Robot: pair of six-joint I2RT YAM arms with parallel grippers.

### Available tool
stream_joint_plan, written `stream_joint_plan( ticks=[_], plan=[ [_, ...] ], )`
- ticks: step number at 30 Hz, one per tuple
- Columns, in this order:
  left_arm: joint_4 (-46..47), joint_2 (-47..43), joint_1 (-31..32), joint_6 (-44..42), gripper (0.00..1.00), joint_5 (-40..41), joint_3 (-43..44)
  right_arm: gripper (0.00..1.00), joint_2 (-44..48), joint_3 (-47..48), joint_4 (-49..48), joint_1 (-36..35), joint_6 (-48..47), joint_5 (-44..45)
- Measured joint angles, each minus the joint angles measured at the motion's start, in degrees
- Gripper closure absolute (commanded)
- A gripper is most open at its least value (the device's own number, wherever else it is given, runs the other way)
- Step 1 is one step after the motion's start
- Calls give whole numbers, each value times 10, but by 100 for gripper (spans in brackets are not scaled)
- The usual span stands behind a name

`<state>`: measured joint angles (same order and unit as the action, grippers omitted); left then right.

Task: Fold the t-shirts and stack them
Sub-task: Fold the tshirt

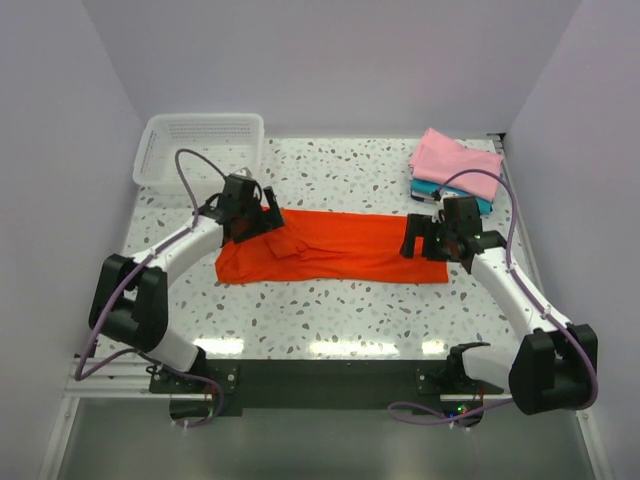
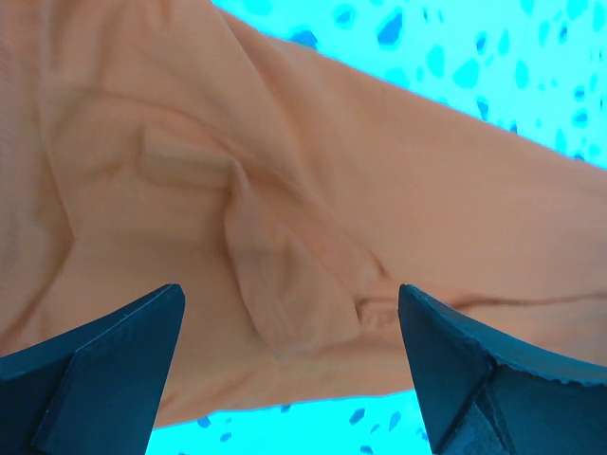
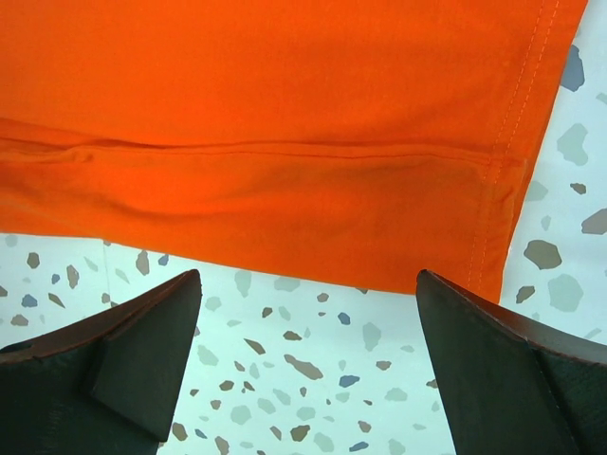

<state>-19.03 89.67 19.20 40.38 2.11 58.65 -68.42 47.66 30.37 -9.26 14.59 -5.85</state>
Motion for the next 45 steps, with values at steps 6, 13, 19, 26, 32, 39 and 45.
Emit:
stream_joint_plan(
  ticks=[6,13,19,26,32,39,45],
  plan=[
    [13,-18,38,20,0,-23,-51,1,6,0,0,0,-1,-2],
    [27,4,38,27,0,-32,-54,1,7,0,0,0,-1,-1],
    [39,37,41,40,0,-46,-54,1,7,0,0,0,-1,3],
    [59,39,46,52,0,-57,-54,1,7,0,-2,0,-1,3],
    [70,49,48,56,0,-62,-54,1,7,-1,-4,0,-1,3],
    [83,76,49,56,0,-84,-36,1,4,-1,-6,0,-1,3],
    [85,82,49,58,0,-92,-17,1,2,-1,-9,0,-1,3]
  ],
)
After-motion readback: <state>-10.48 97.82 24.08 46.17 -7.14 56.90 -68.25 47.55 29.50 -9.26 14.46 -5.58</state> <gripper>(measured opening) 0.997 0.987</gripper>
